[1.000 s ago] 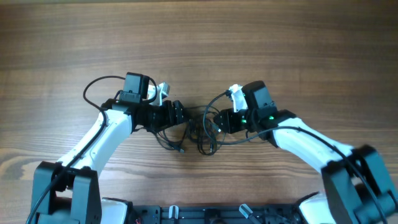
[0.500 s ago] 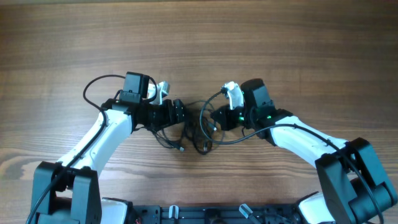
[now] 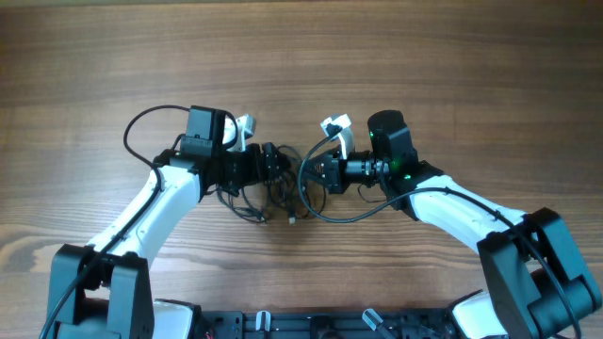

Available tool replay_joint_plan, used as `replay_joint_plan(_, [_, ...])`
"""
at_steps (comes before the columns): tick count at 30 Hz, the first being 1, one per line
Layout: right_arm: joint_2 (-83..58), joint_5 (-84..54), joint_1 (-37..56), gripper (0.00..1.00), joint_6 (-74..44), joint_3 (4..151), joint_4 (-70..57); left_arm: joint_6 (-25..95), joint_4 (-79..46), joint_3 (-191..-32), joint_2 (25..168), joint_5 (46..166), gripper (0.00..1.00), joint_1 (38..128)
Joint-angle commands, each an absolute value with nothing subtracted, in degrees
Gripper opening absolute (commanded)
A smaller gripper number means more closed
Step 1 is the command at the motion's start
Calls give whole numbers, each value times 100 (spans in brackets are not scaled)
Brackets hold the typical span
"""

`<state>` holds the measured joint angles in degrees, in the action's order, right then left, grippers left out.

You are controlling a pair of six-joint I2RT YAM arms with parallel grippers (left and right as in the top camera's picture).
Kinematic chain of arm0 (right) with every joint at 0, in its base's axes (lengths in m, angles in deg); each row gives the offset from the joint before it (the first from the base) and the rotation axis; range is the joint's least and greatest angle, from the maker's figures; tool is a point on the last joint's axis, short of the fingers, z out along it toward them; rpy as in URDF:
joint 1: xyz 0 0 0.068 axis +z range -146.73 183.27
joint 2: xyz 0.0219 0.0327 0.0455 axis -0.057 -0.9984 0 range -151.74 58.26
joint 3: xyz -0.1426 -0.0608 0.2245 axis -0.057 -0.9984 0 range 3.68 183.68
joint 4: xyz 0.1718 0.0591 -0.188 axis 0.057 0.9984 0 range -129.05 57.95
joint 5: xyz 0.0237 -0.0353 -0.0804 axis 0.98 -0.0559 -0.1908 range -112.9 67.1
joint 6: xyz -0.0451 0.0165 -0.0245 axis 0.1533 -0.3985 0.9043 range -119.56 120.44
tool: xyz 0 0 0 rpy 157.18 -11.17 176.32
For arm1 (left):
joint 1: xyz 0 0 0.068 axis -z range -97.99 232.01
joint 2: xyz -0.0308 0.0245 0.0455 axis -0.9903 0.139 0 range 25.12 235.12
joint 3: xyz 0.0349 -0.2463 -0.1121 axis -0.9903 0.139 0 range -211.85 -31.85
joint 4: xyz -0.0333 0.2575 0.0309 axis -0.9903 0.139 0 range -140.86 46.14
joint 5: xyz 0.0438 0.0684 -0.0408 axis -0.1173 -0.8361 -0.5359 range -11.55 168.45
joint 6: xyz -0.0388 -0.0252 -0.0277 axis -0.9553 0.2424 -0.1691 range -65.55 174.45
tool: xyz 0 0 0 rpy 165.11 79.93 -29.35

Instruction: Untangle cables

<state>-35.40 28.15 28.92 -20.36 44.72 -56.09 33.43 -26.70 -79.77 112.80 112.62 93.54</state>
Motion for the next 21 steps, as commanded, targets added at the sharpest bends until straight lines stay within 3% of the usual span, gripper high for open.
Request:
replay_joint_plan(1, [-3580,3125,2868,4,-2077,4564,-5648,3479,-2666,-7962,11225,11015,70,9380])
replay_joint_plan(3, [-3580,3127,2868,4,-2110,4564,-5657,3479,-2626,-7960,11225,10895,55,9380])
replay_joint_plan(5, [-3580,3223,2868,4,-2117,4564,-5666,3477,-2626,-7956,11225,10897,50,9380])
replay_joint_plan(11, [-3580,3669,2868,4,-2117,4564,-5762,3477,-2618,-7951,11225,10895,19,9378])
replay_joint_plan(13, [-3580,3800,2868,4,-2112,4564,-5767,3477,-2572,-7951,11225,10799,4,9378])
replay_joint_plan(17, [-3580,4159,2868,4,-2056,4564,-5764,3475,-2406,-7951,11221,10342,4,9343])
replay_joint_plan(21, [-3580,4045,2830,4,-2099,4564,-5799,3477,-2403,-7953,10932,10707,4,8983])
